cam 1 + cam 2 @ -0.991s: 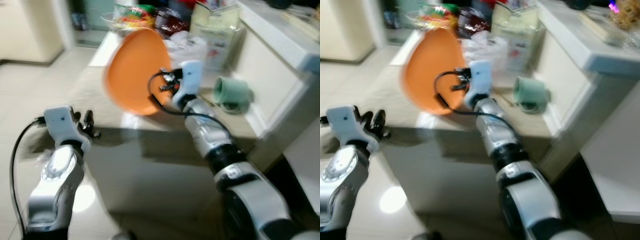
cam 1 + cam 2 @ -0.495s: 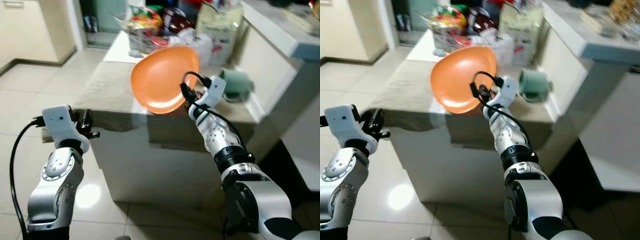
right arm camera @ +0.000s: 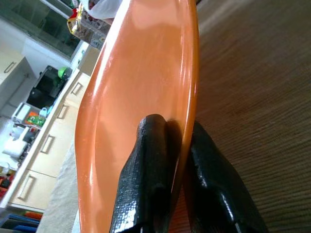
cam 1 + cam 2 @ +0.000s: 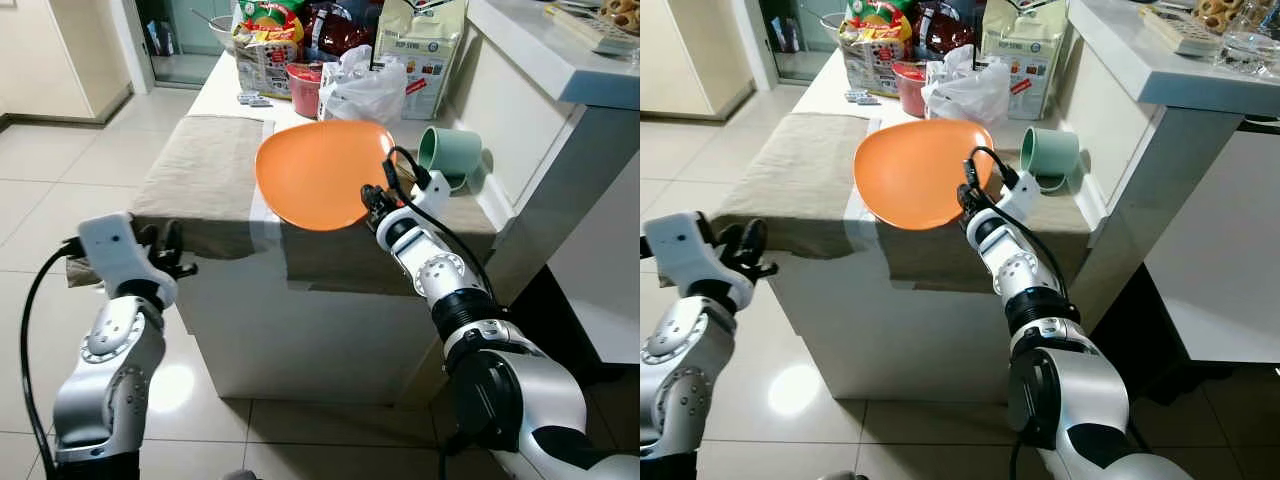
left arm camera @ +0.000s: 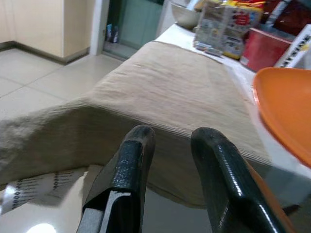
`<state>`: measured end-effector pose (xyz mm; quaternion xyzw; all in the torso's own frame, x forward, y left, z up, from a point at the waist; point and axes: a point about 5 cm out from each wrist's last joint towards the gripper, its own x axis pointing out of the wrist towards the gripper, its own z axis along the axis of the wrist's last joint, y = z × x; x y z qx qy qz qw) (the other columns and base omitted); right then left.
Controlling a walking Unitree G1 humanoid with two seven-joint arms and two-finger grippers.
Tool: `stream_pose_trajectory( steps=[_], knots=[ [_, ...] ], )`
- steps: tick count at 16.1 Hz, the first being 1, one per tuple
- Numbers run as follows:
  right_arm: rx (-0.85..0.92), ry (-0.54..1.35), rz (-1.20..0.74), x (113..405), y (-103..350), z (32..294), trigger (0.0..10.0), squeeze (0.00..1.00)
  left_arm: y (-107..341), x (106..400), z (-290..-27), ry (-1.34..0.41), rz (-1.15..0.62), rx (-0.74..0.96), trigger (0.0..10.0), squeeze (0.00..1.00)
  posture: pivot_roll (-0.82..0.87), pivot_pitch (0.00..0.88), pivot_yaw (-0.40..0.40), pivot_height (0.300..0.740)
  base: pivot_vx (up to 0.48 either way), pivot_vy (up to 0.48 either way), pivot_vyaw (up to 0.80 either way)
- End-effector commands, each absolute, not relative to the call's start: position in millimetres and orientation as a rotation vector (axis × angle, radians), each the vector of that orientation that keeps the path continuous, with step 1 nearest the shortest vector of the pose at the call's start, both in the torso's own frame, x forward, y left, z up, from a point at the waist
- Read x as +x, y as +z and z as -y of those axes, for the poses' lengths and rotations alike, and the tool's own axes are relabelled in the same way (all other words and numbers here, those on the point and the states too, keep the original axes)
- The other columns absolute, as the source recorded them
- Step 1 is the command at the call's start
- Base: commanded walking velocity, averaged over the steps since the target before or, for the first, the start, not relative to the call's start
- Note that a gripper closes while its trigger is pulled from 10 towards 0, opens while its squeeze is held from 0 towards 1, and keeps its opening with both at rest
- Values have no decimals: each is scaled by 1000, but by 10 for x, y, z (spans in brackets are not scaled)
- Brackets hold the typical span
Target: Setting the table
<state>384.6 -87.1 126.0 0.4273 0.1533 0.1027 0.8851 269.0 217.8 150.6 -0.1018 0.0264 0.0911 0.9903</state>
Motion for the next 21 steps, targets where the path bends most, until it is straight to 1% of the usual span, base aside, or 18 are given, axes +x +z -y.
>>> stream_pose_trajectory(
  steps=[1, 4, 5, 7, 13, 16, 20, 21],
  knots=[
    [849, 144, -537, 3655, 842, 854, 10000, 0, 1486, 2701, -2176, 183, -70, -216, 10000, 0, 44, 35, -34, 740, 0, 0, 0],
    [1023, 82, -567, 3638, 806, 873, 10000, 0, 1490, 2704, -2144, 163, -84, -225, 10000, 0, 43, 26, -32, 740, 0, 0, 0],
    [1031, 75, -568, 3635, 800, 875, 10000, 0, 1490, 2705, -2141, 162, -86, -225, 10000, 0, 43, 26, -32, 740, 0, 0, 0],
    [1005, 98, -590, 3597, 757, 818, 10000, 0, 1542, 2728, -2120, 151, -61, -213, 10000, 0, 37, 22, -29, 740, 0, 0, 0],
    [982, 142, -580, 3612, 799, 791, 10000, 0, 1592, 2771, -2069, 129, -50, -154, 10000, 0, 40, 27, -22, 740, 0, 0, 0],
    [938, 183, -573, 3607, 813, 740, 10000, 0, 1613, 2775, -2038, 117, -35, -160, 10000, 0, 44, 41, -20, 740, 0, 0, 0],
    [937, 205, -563, 3619, 844, 734, 10000, 0, 1674, 2772, -2005, 97, 4, -173, 10000, 0, 41, 50, -23, 740, 0, 0, 0],
    [934, 205, -562, 3620, 845, 739, 10000, 0, 1688, 2776, -2003, 95, 10, -167, 10000, 0, 40, 50, -24, 740, -255, 0, 0]
  ],
)
